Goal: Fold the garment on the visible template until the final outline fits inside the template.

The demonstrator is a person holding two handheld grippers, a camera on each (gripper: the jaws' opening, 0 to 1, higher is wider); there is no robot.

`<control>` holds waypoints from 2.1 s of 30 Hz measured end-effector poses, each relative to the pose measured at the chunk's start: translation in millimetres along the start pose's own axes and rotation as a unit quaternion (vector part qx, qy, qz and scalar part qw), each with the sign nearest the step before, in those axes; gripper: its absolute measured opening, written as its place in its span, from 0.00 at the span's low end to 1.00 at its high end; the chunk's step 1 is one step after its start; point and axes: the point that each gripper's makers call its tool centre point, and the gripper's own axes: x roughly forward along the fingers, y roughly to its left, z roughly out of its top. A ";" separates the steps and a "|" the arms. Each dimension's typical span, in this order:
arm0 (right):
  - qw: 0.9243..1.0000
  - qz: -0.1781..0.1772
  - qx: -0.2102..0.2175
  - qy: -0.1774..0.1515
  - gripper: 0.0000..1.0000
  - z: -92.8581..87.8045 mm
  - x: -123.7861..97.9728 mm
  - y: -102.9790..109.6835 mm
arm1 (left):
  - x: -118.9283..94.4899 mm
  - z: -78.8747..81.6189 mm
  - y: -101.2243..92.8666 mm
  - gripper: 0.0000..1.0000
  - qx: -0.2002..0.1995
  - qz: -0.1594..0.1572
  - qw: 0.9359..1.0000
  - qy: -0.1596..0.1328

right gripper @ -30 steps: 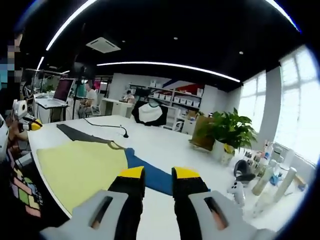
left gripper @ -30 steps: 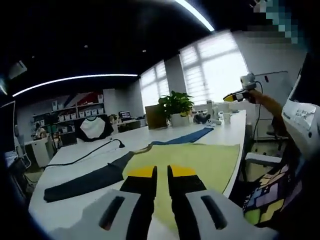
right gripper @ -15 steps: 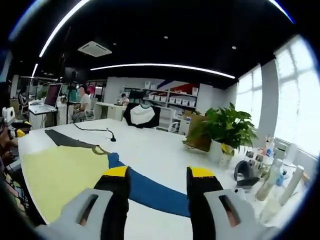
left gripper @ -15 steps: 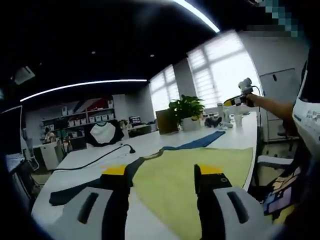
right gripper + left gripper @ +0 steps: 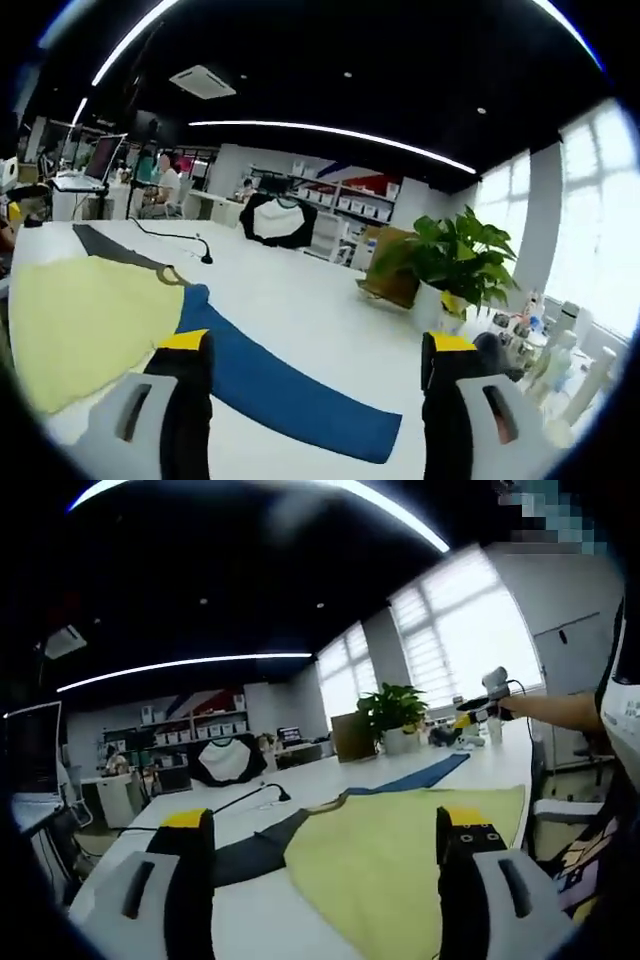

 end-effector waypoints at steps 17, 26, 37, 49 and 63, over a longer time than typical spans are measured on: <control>0.990 -0.065 0.074 0.104 0.82 -108.1 47.9 -49.8 | 12.0 9.0 8.4 1.00 -0.018 0.017 1.000 -0.007; 0.982 -0.082 0.107 0.134 0.56 -139.2 48.9 -57.0 | 10.3 10.3 14.0 1.00 0.008 0.042 0.999 0.003; 0.975 -0.092 0.139 0.147 0.42 -149.5 57.4 -63.1 | 18.3 13.7 7.6 0.99 -0.003 0.036 0.999 0.001; 0.972 -0.091 0.123 0.176 0.14 -153.4 58.5 -55.9 | 21.5 23.9 14.2 0.99 -0.023 0.052 0.998 -0.018; 0.971 -0.159 0.115 0.133 0.00 -146.2 51.5 -61.0 | 15.5 16.9 20.4 0.98 -0.022 0.060 0.998 0.014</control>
